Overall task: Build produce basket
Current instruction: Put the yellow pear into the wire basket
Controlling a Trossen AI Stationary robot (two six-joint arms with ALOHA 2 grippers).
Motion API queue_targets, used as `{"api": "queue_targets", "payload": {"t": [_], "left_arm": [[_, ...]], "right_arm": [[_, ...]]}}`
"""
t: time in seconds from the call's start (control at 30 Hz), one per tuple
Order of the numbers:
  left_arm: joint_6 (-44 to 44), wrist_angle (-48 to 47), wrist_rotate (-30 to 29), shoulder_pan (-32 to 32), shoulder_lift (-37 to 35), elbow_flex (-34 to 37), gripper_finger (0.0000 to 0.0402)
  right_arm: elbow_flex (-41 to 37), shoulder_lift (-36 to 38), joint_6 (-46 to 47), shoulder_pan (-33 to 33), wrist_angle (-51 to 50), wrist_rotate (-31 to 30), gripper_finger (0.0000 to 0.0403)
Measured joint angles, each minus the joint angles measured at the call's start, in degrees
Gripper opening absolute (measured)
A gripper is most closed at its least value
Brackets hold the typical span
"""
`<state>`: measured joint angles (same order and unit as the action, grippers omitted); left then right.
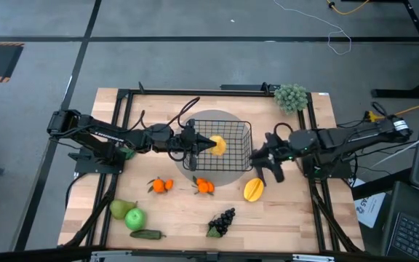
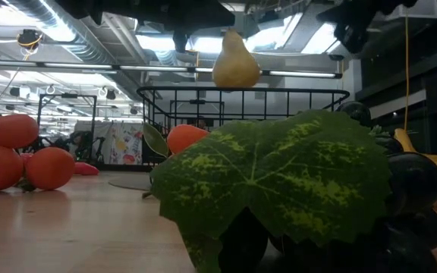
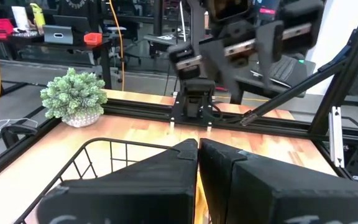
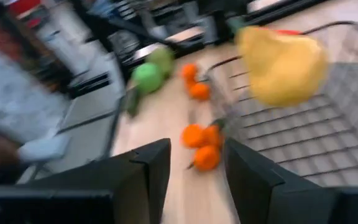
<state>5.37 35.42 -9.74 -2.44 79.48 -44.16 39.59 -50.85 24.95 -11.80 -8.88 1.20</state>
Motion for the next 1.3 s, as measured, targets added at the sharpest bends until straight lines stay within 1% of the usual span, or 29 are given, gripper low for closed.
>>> {"api": "queue_targets", "payload": {"t": [0.07, 0.27, 0.5, 0.73, 0.87, 0.97, 1.13, 1.3], "left_arm": [[0.0, 0.0, 0.0, 0.0, 0.0, 0.0, 0.0], [0.0, -0.2, 0.0, 0.0, 0.0, 0.0, 0.0], [0.0, -1.1, 0.4, 0.0, 0.0, 0.1, 0.0], [0.0, -1.8, 0.5, 0.0, 0.0, 0.1, 0.0], [0.1, -1.8, 0.5, 0.0, 0.0, 0.1, 0.0], [0.1, -1.8, 0.5, 0.0, 0.0, 0.1, 0.0], [0.2, -1.9, 0.5, 0.0, 0.0, 0.1, 0.0], [0.2, -1.9, 0.5, 0.0, 0.0, 0.1, 0.0]], "right_arm": [[-0.1, 1.4, -2.2, -0.6, 0.6, 1.1, 0.0139], [-0.3, 3.3, -4.1, -1.7, 2.9, -1.1, 0.0139], [-0.3, 5.5, -5.7, -2.0, 0.4, -1.1, 0.0139], [-0.3, 10.8, -6.2, -2.0, -4.0, -2.2, 0.0139], [-0.3, 14.0, -8.7, -2.0, -7.5, -2.2, 0.0139], [-0.8, 16.3, -8.7, -2.0, -7.7, -2.2, 0.0139], [-5.2, 19.5, -8.7, -2.0, -5.5, -2.2, 0.0139], [-13.7, 23.8, -6.7, -2.0, 1.0, -2.2, 0.0139]]}}
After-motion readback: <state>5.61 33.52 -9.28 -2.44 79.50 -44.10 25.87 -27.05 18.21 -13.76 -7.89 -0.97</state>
